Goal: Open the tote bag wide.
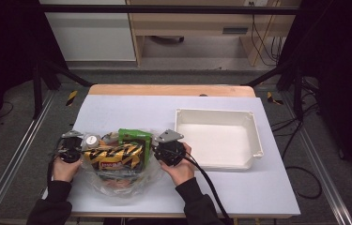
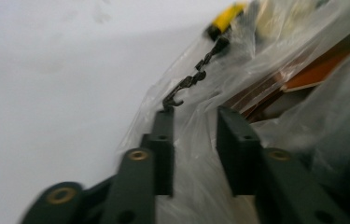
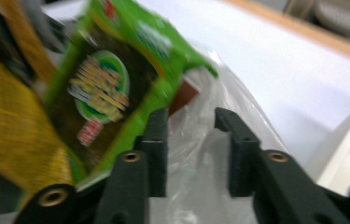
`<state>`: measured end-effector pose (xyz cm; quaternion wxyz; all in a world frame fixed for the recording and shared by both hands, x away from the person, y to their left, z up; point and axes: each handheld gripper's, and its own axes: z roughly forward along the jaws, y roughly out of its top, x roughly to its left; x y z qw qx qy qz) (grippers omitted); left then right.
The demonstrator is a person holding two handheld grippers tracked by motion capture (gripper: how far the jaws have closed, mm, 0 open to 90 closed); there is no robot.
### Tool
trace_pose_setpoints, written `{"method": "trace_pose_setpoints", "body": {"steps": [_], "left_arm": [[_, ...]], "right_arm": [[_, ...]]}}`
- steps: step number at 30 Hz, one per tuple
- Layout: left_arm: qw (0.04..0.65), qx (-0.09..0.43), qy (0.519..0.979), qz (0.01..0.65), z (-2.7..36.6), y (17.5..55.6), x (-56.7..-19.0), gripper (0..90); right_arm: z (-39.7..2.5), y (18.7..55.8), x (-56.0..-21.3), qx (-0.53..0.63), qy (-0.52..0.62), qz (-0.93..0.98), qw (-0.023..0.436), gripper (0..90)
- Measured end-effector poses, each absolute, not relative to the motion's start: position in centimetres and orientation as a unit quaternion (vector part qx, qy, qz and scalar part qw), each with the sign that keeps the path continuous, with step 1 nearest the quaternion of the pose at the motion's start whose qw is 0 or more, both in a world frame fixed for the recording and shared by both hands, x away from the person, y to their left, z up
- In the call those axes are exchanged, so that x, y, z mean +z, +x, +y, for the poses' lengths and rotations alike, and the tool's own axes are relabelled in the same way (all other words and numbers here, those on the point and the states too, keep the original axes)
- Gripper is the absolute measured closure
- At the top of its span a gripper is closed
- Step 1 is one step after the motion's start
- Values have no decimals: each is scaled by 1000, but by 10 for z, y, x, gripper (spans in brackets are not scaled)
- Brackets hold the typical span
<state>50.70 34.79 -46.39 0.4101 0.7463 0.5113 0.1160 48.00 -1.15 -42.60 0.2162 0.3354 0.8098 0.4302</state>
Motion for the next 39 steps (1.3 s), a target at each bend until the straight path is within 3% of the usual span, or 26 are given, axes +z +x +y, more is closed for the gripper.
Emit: {"method": "trace_pose_setpoints", "body": {"steps": [6, 12, 20, 25, 28, 30, 31, 33, 35, 37, 39], "left_arm": [[472, 166, 705, 503, 370, 471, -432, 562], [522, 212, 672, 481, 384, 424, -401, 601], [538, 233, 682, 437, 360, 386, -383, 600], [523, 213, 704, 431, 345, 386, -391, 578], [511, 199, 712, 438, 342, 389, -396, 642], [500, 192, 718, 445, 340, 389, -399, 747], [497, 187, 720, 447, 339, 389, -401, 804], [491, 182, 725, 448, 339, 387, -402, 894], [482, 179, 729, 451, 339, 382, -403, 898], [468, 174, 737, 455, 340, 375, -410, 898], [454, 168, 743, 462, 340, 370, -420, 898]], "right_arm": [[-27, 457, -399, 501, 298, 788, 198, 550], [-42, 435, -386, 525, 271, 786, 185, 582], [-45, 419, -391, 539, 258, 786, 158, 582], [-38, 414, -402, 537, 239, 797, 137, 502], [-33, 412, -409, 542, 229, 799, 127, 433], [-29, 412, -413, 538, 223, 803, 123, 423], [-27, 412, -415, 534, 222, 807, 122, 443], [-24, 411, -418, 522, 221, 816, 119, 571], [-24, 410, -420, 510, 220, 825, 104, 763], [-26, 407, -421, 508, 216, 829, 87, 866], [-27, 405, -424, 502, 216, 834, 72, 900]]}}
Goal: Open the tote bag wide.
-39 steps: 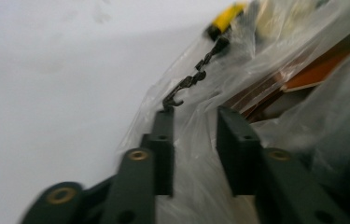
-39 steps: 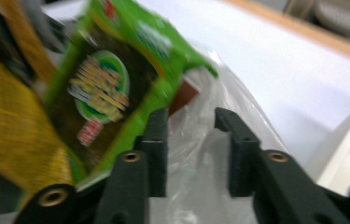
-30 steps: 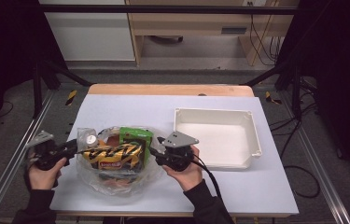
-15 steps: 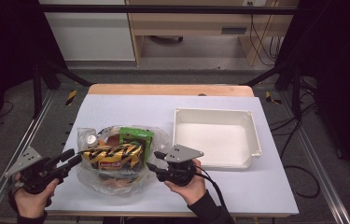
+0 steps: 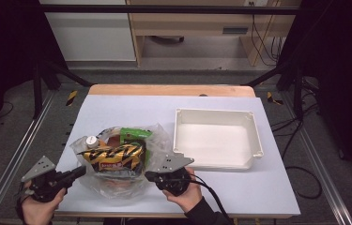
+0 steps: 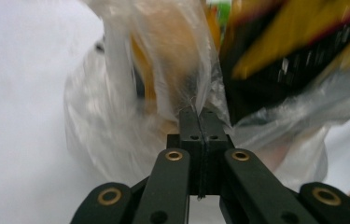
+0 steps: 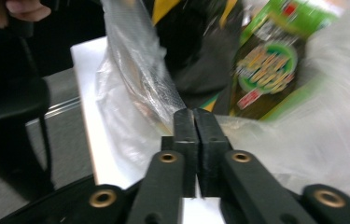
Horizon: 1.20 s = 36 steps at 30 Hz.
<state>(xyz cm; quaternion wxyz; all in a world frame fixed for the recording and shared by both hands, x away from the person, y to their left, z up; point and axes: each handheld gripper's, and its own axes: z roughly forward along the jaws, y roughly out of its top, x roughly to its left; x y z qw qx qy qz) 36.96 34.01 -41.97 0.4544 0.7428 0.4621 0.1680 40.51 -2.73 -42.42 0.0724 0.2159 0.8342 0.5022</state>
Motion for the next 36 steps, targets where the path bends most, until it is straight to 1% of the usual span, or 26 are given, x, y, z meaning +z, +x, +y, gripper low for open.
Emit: {"method": "trace_pose_setpoints", "body": {"steps": [4, 9, 13, 17, 19, 21, 25, 30, 33, 36], "left_arm": [[430, 150, 753, 475, 338, 367, -443, 898], [385, 155, 763, 495, 332, 375, -462, 897], [367, 159, 767, 501, 329, 378, -471, 890], [362, 173, 770, 496, 328, 378, -473, 836], [366, 184, 772, 486, 328, 377, -472, 791], [378, 193, 769, 478, 329, 375, -470, 727], [414, 211, 751, 469, 334, 369, -462, 524], [447, 242, 731, 456, 338, 362, -447, 330], [466, 253, 721, 446, 340, 358, -438, 257], [489, 258, 709, 439, 344, 354, -428, 236]], "right_arm": [[-28, 404, -440, 469, 224, 852, 62, 900], [-28, 408, -465, 442, 256, 858, 57, 898], [-22, 410, -476, 430, 263, 861, 66, 867], [-18, 410, -482, 425, 265, 863, 70, 815], [-18, 410, -482, 426, 262, 863, 70, 782], [-18, 409, -480, 432, 262, 860, 68, 730], [-25, 406, -470, 457, 248, 850, 79, 637], [-37, 402, -451, 491, 243, 831, 99, 554], [-44, 401, -440, 509, 245, 819, 107, 529], [-52, 401, -430, 525, 247, 806, 117, 505]]}}
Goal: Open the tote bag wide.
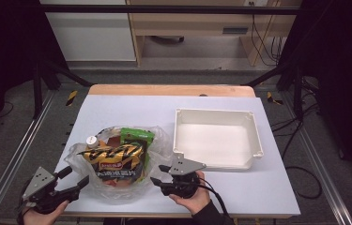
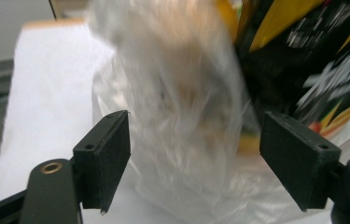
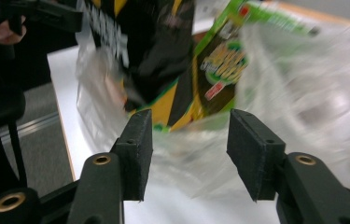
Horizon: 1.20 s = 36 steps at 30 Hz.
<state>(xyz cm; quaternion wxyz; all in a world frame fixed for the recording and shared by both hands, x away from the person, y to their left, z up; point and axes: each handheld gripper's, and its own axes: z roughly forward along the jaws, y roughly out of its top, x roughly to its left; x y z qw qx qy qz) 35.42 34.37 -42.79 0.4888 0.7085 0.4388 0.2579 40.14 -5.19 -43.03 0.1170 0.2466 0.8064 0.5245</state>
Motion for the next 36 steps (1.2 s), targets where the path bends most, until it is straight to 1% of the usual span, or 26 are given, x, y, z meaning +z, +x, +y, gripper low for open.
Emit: {"method": "trace_pose_setpoints", "body": {"steps": [8, 15, 20, 29, 36], "left_arm": [[514, 266, 693, 431, 350, 352, -403, 198], [526, 265, 687, 426, 350, 360, -386, 189], [536, 276, 677, 422, 354, 363, -371, 189], [557, 278, 659, 422, 357, 377, -355, 189], [566, 278, 651, 422, 352, 393, -346, 191]], "right_arm": [[-73, 406, -408, 553, 262, 778, 143, 422], [-85, 407, -392, 570, 266, 762, 157, 372], [-90, 409, -383, 578, 264, 755, 161, 349], [-77, 411, -372, 588, 253, 751, 160, 316], [-60, 412, -363, 599, 239, 750, 145, 308]]}}
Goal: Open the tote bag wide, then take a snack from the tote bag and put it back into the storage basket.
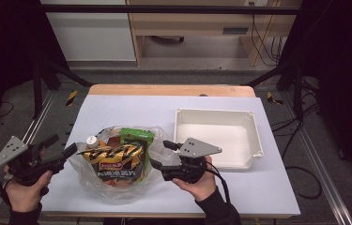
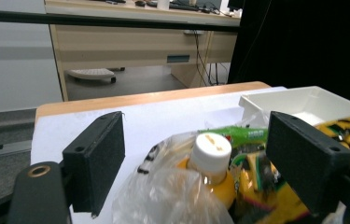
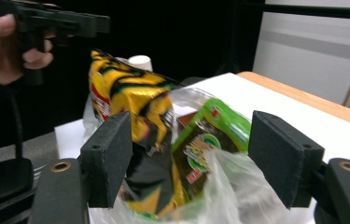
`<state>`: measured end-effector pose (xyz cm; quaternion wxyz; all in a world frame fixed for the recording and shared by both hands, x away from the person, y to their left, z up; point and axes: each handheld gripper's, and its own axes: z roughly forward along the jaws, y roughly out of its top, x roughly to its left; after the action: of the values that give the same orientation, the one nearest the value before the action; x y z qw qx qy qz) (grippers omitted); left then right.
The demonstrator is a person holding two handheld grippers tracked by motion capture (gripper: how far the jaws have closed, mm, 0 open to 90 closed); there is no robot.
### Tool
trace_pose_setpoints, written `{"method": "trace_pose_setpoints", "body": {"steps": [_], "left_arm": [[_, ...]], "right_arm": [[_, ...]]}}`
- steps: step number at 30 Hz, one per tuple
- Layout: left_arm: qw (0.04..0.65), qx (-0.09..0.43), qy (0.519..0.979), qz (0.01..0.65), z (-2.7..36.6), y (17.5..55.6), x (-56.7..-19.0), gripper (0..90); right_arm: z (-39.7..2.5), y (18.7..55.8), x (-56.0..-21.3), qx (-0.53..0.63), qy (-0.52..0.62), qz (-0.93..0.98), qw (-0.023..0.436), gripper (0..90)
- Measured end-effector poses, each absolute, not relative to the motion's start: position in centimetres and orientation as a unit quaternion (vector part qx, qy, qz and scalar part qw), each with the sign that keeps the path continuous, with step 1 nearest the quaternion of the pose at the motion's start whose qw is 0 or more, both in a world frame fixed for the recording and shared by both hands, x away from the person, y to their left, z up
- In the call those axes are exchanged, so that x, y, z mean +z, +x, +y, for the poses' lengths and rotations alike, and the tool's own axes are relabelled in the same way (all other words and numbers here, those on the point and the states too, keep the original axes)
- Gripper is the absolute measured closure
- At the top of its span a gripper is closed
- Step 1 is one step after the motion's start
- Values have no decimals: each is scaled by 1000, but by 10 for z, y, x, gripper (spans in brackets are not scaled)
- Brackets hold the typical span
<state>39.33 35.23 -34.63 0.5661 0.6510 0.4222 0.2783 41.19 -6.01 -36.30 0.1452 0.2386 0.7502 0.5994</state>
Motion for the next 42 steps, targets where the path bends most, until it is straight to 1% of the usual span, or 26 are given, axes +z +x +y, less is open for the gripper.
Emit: {"method": "trace_pose_setpoints", "body": {"steps": [4, 11, 20, 26, 29, 34, 36, 42], "left_arm": [[572, 278, 647, 421, 349, 402, -342, 193], [575, 279, 648, 414, 339, 417, -336, 198], [571, 279, 651, 416, 334, 425, -338, 198], [563, 282, 652, 422, 334, 428, -341, 199], [559, 279, 656, 424, 333, 430, -344, 199], [559, 280, 653, 426, 335, 430, -344, 200], [560, 280, 653, 427, 336, 430, -344, 202], [559, 277, 654, 428, 336, 430, -346, 207]], "right_arm": [[-48, 412, -361, 599, 228, 755, 137, 294], [-26, 416, -365, 594, 219, 765, 121, 300], [-2, 426, -373, 595, 226, 765, 103, 355], [13, 428, -377, 589, 218, 772, 94, 373], [16, 431, -378, 587, 219, 774, 90, 432], [15, 432, -379, 577, 214, 783, 91, 614], [14, 432, -379, 574, 212, 785, 93, 706], [12, 433, -378, 573, 211, 787, 82, 791]]}}
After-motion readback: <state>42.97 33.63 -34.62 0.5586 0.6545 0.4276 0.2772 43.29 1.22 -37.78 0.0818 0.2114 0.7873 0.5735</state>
